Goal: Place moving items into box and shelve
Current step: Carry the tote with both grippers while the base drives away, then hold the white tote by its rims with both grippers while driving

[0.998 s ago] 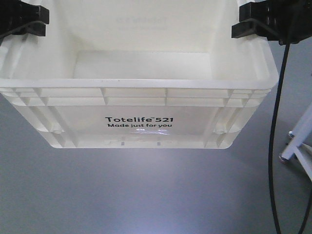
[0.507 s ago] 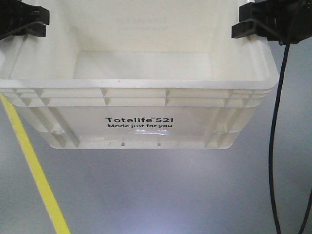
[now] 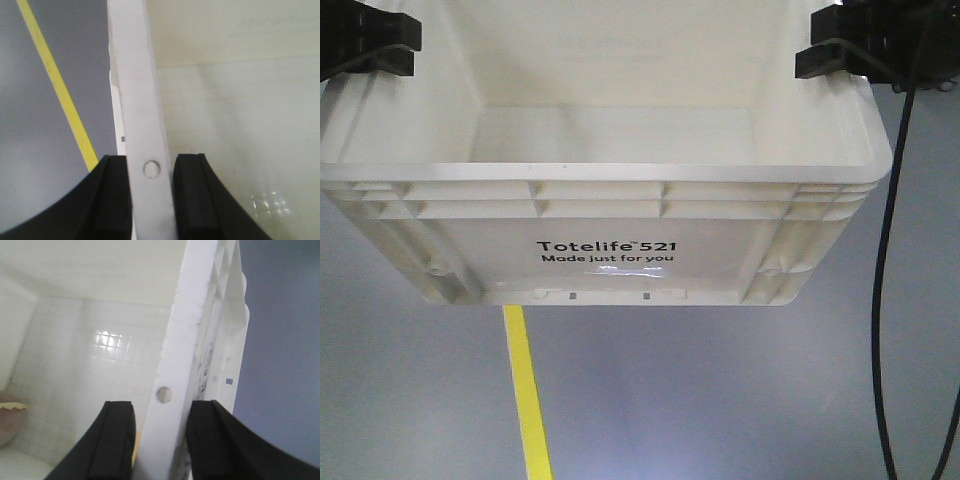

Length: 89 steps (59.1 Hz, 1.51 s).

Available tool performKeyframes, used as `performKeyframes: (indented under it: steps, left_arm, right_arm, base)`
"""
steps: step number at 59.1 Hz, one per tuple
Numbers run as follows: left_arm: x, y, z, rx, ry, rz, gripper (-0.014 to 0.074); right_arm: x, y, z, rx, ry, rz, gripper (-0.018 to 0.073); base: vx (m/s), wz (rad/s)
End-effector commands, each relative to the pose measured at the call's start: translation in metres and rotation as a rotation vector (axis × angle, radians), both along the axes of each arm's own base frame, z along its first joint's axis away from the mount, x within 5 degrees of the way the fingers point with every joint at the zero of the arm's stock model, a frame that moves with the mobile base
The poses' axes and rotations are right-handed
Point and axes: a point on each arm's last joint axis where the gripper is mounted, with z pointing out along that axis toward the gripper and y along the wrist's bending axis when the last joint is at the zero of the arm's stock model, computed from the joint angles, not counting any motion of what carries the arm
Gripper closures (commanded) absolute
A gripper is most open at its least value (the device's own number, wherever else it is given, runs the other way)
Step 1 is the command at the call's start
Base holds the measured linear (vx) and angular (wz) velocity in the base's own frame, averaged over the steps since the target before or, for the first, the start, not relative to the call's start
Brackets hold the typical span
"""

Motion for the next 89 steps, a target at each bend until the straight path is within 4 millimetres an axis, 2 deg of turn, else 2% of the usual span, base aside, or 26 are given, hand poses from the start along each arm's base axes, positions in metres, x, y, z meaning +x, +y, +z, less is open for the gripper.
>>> performKeyframes:
  steps: [1,33,89]
  left_arm:
    - [-0.0064,-0.0092,0.0363,-0.139,-0.2,-0.021,0.0613]
    - [-0.0064,-0.0093,0.0363,-0.14,-0.2,-0.022,0.0613]
    - [-0.0064,-0.0092,0.0363,-0.138,-0.2,-0.021,0.0613]
  right_arm:
    - [-0.0128,0.0095,0.0419,0.172,-0.183,0.01,0.0572]
    - [-0.0127,0.0095,0.0419,0.172,-0.183,0.01,0.0572]
    - [-0.0127,0.0095,0.0419,0.172,-0.183,0.01,0.0572]
  base:
    - [0.21,0.58]
    - [0.28,0.44]
    - [0.48,0.18]
